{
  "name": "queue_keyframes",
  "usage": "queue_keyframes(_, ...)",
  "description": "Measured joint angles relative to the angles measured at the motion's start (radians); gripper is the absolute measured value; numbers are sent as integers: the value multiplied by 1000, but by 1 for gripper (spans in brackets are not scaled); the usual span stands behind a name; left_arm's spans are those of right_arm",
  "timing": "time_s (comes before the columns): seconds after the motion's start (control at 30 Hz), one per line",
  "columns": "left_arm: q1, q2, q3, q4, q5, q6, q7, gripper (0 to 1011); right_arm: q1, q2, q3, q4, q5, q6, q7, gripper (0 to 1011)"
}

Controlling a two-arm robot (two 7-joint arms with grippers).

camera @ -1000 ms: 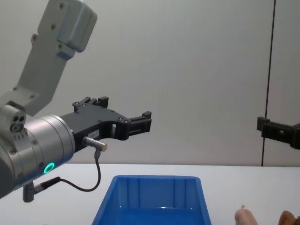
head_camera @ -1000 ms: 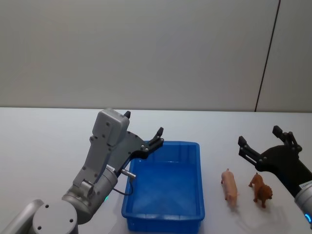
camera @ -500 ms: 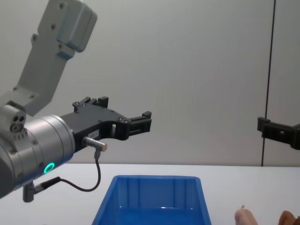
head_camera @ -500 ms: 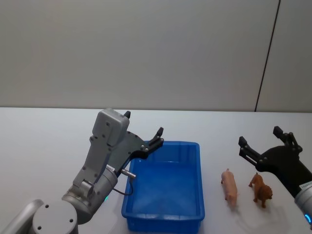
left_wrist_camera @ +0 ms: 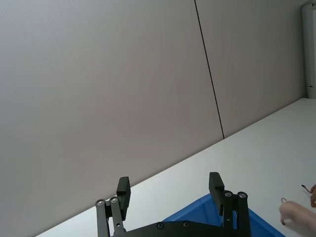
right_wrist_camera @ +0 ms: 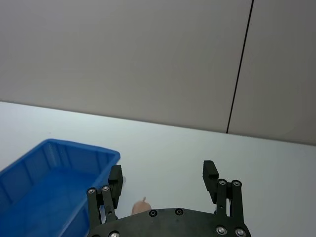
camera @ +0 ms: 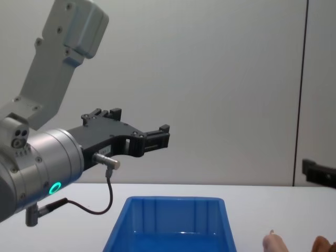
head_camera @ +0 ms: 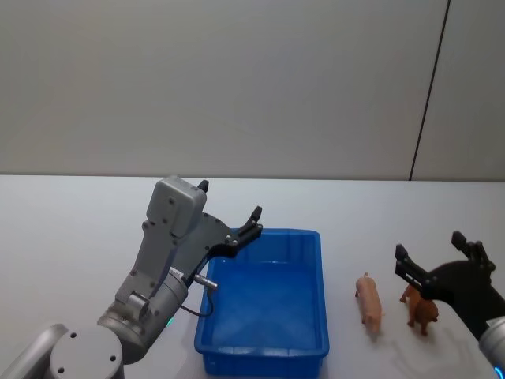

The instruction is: Pick up the two dolls from the table and place them into the box.

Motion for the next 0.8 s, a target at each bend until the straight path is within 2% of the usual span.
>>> queue_keyframes(0.2, 0, 0, 0, 0, 0, 0, 0, 1002, -19, 10, 8, 5, 4, 27, -26, 1001)
queue_keyframes(0.5, 0, 0, 0, 0, 0, 0, 0, 1001, -25, 18, 19, 40, 4, 46, -32, 1001)
queue_keyframes(0.8, 0, 0, 0, 0, 0, 0, 0, 1001, 4, 12, 22, 111, -14, 46, 22, 1001)
